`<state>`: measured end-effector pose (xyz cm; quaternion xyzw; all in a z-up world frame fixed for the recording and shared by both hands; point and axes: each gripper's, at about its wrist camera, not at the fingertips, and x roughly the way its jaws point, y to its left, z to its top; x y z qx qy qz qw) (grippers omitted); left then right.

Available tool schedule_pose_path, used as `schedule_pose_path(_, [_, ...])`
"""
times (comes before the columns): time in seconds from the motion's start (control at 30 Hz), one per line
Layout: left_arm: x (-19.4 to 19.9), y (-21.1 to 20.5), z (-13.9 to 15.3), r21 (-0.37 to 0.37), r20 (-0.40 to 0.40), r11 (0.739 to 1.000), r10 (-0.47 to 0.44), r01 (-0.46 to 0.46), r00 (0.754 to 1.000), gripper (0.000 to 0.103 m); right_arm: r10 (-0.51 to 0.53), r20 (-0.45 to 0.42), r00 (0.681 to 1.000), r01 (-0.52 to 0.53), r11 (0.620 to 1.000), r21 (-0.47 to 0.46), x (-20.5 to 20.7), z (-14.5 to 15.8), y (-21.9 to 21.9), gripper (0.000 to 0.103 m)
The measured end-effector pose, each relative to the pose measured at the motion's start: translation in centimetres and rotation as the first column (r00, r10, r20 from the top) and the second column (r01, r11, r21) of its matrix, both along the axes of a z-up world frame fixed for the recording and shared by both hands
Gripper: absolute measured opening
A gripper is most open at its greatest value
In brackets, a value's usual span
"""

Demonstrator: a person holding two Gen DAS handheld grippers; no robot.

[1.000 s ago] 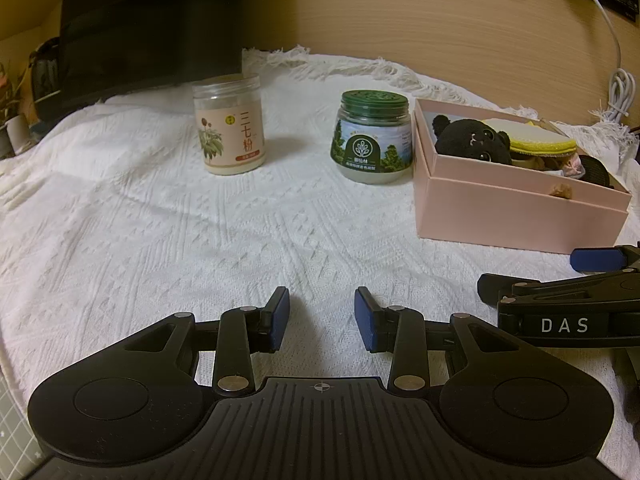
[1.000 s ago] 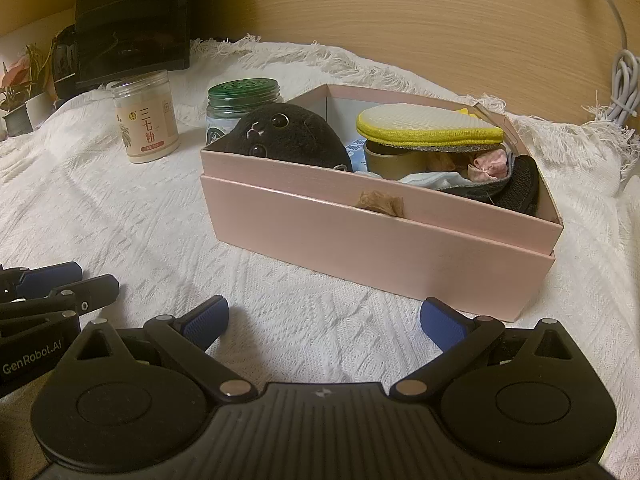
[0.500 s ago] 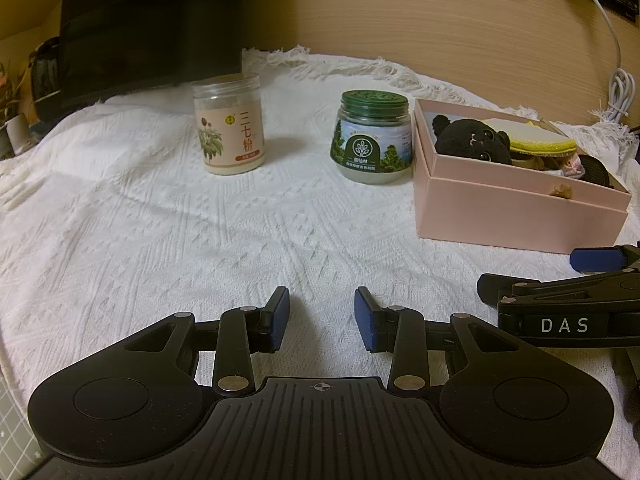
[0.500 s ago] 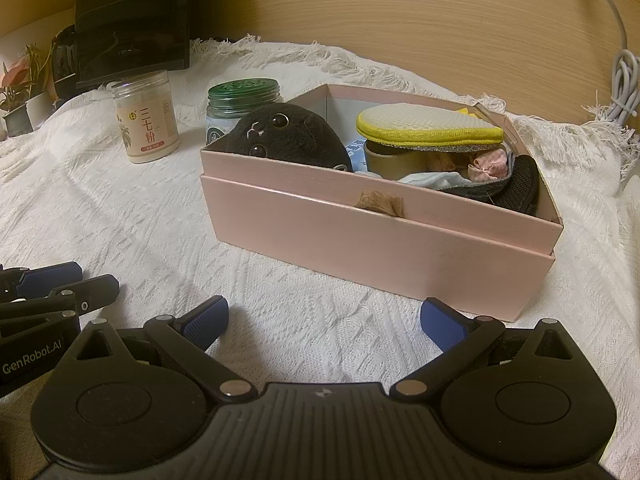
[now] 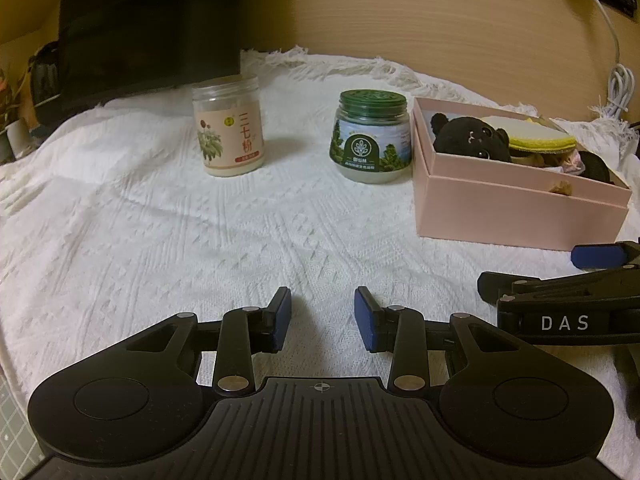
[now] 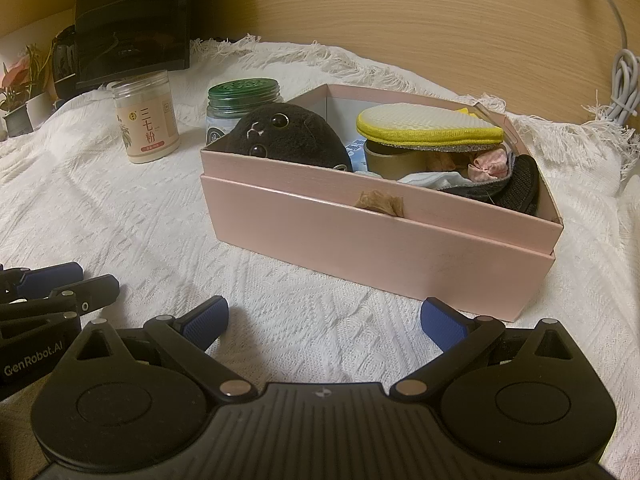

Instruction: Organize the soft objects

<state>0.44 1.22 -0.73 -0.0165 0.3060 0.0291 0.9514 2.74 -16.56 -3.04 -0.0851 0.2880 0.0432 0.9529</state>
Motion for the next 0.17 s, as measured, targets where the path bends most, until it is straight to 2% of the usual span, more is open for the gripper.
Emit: schedule_pose_path(0.17, [0.1,0.27,0.05,-0.011,-0.004,1.0,-0.006,0.006,1.0,0.039,0.0,0.0,1.0,0.0,1.0,0.0,-0.01,0.0,0.01,0.102])
